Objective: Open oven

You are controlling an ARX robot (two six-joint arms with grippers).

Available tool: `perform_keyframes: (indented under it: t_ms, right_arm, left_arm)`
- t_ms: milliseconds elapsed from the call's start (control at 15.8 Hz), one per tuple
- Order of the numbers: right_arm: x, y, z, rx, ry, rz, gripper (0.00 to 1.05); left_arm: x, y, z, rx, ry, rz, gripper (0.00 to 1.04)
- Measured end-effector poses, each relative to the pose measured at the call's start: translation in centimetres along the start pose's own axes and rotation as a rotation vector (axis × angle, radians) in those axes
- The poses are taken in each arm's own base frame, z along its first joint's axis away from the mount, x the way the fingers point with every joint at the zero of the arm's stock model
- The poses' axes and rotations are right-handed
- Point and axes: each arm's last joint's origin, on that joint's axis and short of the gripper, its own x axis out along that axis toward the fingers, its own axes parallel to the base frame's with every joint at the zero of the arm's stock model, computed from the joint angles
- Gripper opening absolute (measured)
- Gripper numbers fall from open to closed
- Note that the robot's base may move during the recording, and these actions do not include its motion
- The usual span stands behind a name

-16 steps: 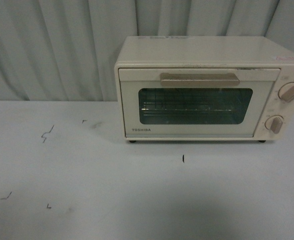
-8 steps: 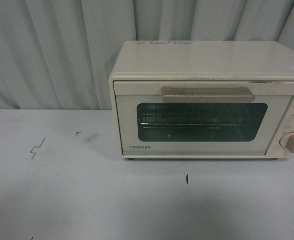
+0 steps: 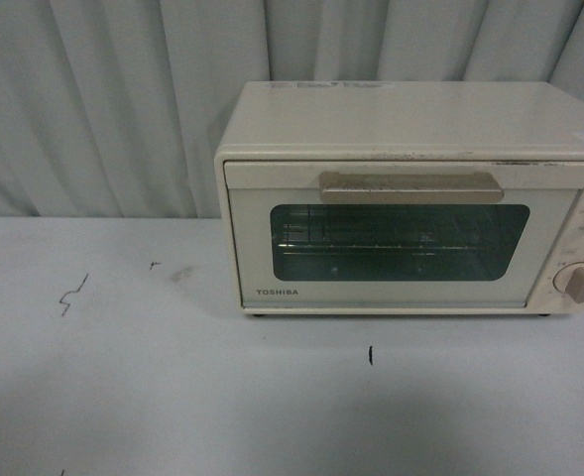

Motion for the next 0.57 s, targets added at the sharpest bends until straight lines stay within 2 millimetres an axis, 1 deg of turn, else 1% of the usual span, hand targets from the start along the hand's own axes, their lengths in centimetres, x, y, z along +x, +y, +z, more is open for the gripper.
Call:
perform_keyframes:
  t_ms: [63,127,190,254,317,381,444,508,571]
  right_arm:
    - [0.0,0.0,0.0,0.000,0.000,0.000,0.98]
    - [0.0,0.0,0.0,0.000,0.000,0.001,0.98]
    - [0.0,0.0,0.0,0.000,0.000,0.000,0.98]
    - [0.0,0.0,0.0,0.000,0.001,0.000,0.98]
    - [0.0,0.0,0.0,0.000,0.001,0.000,0.98]
    - [0.0,0.0,0.0,0.000,0.000,0.000,0.98]
    - [0.0,0.0,0.0,0.000,0.001,0.000,0.98]
    - [0.0,0.0,0.0,0.000,0.001,0.000,0.98]
    - [0.0,0.0,0.0,0.000,0.001,0.000,0.98]
  left_arm:
    - [0.0,0.0,-0.2,-0.008,0.029,-0.001,0.98]
    - [0.0,0.0,0.2,-0.082,0.287,0.003,0.98]
    - [0.3,0.0,1.1,-0.164,0.428,0.024,0.98]
    - [0.8,-0.1,2.2,-0.232,0.406,0.011,0.98]
    - [1.7,-0.2,3.3,-0.287,0.359,0.004,0.98]
    - [3.1,-0.6,3.4,-0.334,0.365,-0.004,0.98]
    - [4.4,-1.5,2.8,-0.373,0.407,-0.043,0.98]
    - [6.4,-2.8,1.9,-0.430,0.453,-0.093,0.98]
    - [6.9,-3.1,1.6,-0.439,0.469,-0.105,0.98]
